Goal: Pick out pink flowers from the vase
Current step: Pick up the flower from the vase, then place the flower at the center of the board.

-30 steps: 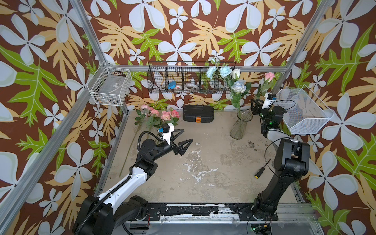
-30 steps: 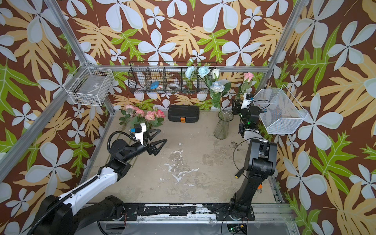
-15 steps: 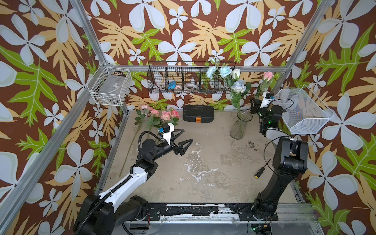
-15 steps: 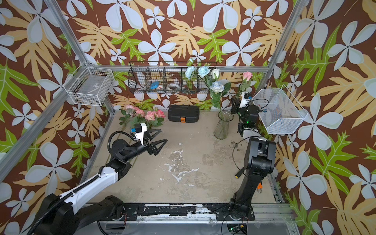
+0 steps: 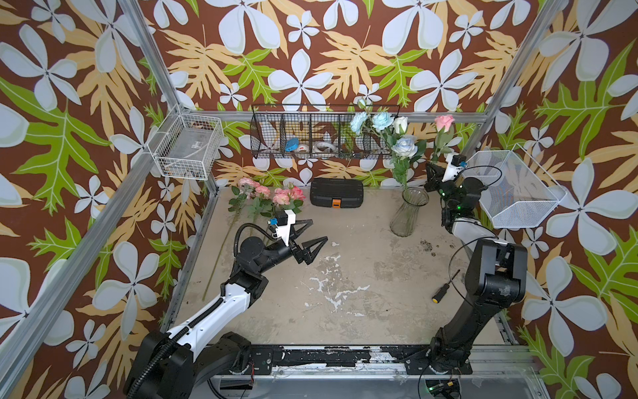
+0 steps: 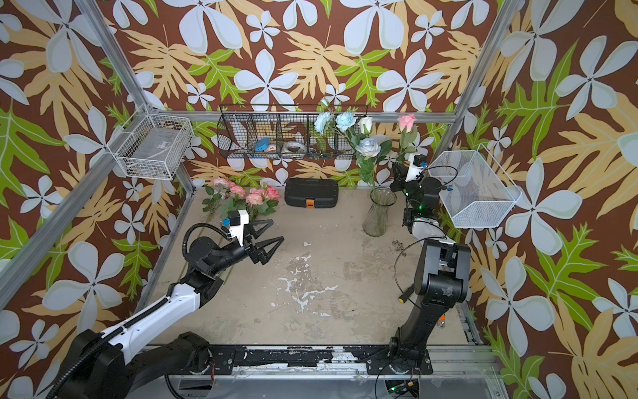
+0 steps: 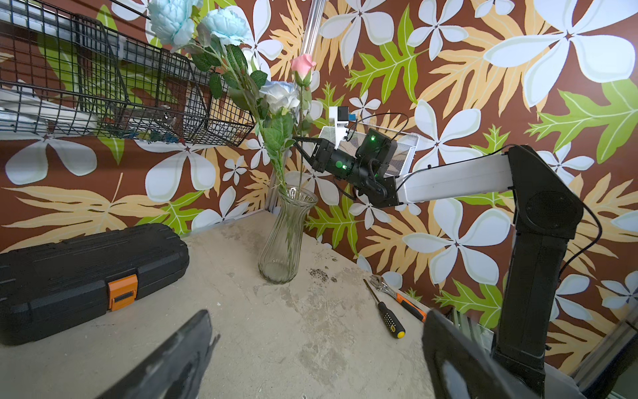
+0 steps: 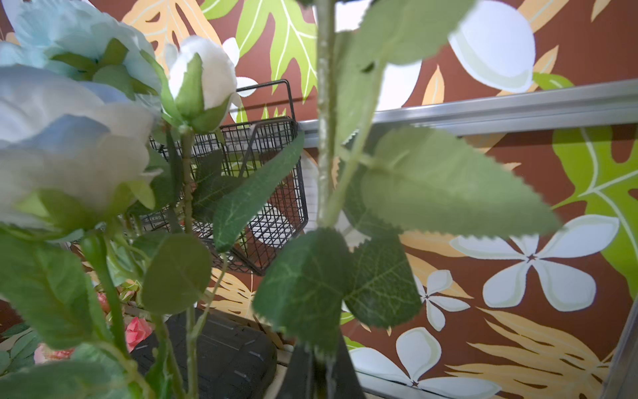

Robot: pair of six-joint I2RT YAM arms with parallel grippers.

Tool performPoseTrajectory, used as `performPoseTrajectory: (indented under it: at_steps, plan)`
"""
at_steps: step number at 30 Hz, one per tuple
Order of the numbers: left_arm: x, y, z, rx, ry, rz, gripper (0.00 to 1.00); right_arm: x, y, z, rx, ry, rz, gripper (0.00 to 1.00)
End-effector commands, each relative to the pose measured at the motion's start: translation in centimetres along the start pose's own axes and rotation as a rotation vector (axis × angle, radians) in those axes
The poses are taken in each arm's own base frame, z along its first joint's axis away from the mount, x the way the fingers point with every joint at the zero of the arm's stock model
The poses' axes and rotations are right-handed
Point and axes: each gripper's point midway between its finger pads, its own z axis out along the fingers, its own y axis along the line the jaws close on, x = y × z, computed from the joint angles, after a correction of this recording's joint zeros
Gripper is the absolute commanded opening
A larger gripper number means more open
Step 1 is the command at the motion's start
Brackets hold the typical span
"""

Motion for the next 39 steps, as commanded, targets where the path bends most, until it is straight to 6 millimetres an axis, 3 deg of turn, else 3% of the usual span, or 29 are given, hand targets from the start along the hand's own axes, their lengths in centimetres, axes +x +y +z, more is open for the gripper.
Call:
performPoseTrajectory:
  at_steps: [1, 13, 22, 28, 31, 36, 39]
  plan:
    - [-0.8, -0.4, 0.0, 0.015, -0.033, 0.013, 0.96, -2.3, 0.8, -0.6, -0.010, -0.050, -0.049, 0.05]
    - [-1.3, -0.9, -0.4, 0.034, -0.072, 0.008, 1.00, -9.2, 3.5, -2.7, -0.026, -0.128, -0.098, 0.00]
    - [-2.4, -1.7, -0.5, 0.060, -0.094, 0.018, 1.00, -17.5, 7.7, -4.5, -0.120, -0.115, -0.155, 0.00]
    - [-3.8, -2.6, -0.5, 0.100, -0.129, 0.013, 1.00, -21.5, 12.4, -5.6, -0.337, -0.073, -0.042, 0.00]
    - [-4.3, -3.5, -0.2, 0.148, -0.123, 0.006, 1.00, -22.8, 15.7, -6.8, -0.466, -0.071, 0.029, 0.00]
    - [-4.5, -4.9, -0.1, 0.195, -0.135, 0.038, 1.00, -21.0, 23.5, -8.4, -0.627, -0.036, 0.106, 0.00]
    - [-4.6, -5.4, 0.1, 0.227, -0.141, 0.034, 1.00, -19.4, 27.1, -9.5, -0.698, -0.026, 0.203, 0.00]
